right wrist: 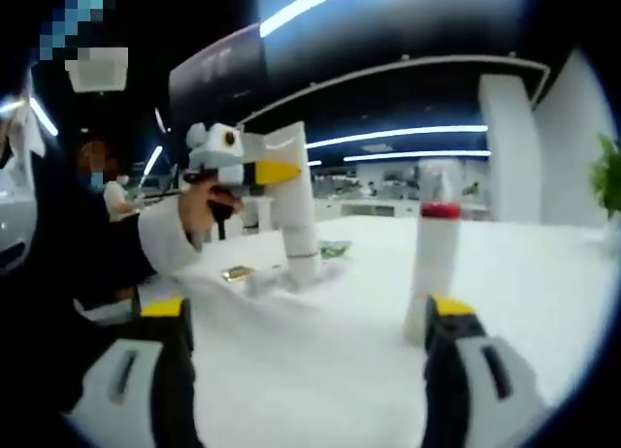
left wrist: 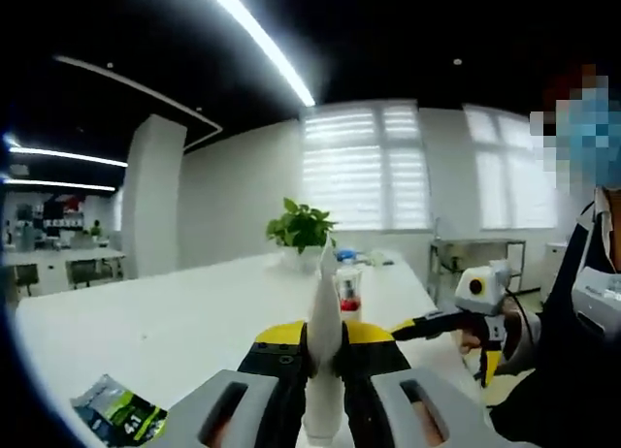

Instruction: Arrange the skincare products in the storage area until every visible bottle or jar stands upright without overlapping.

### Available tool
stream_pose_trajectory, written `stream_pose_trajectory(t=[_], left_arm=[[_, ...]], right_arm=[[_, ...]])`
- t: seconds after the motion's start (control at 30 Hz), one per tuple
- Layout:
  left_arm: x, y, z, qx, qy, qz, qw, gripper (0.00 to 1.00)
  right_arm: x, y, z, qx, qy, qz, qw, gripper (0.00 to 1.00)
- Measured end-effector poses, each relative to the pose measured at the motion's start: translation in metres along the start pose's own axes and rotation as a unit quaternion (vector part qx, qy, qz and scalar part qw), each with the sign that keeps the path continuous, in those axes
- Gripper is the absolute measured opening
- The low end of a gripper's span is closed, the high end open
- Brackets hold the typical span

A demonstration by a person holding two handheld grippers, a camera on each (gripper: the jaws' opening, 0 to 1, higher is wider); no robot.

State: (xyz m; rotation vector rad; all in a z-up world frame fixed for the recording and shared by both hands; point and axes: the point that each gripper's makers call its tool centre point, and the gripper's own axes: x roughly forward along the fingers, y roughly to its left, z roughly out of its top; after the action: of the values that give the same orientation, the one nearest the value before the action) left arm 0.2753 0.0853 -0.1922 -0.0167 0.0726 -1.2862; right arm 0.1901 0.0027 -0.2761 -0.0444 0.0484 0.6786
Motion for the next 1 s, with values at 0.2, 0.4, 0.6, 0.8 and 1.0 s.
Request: stream_pose_trajectory(t=[0.2,0.4,0.6,0.8,1.0], left_arm=[[0.016,-0.003,-0.005,-0.004,0.011,-0.012,0.9999,0.10],[0.029,-0.006,-0.009,-0.005,0.022,-0.024,0.9994,0.10],[0.038,-0.010,-0.012,-0.007,0.028,-0.038,0.9989,0.10],[0.048,-0.012,-0.015,-0.009,0.039,-0.056,0.9976,0.10],[0.053,-0.010,-0.018,-0.009,0.055,-0.065,0.9963,0.10]], right_arm=[[-0.003,-0.001,-0.006,0.009,0.001,-0.003,1.0000,1.00],[-0.008,-0.005,-0.014,-0.022,0.015,-0.004,0.9996,1.00],[-0.012,-0.008,-0.011,-0.030,0.015,-0.007,0.9994,1.00],[-0.013,-0.007,-0.012,-0.037,0.017,-0.008,0.9991,1.00],[-0.011,-0.007,-0.009,-0.040,0.013,-0.008,0.9991,1.00]])
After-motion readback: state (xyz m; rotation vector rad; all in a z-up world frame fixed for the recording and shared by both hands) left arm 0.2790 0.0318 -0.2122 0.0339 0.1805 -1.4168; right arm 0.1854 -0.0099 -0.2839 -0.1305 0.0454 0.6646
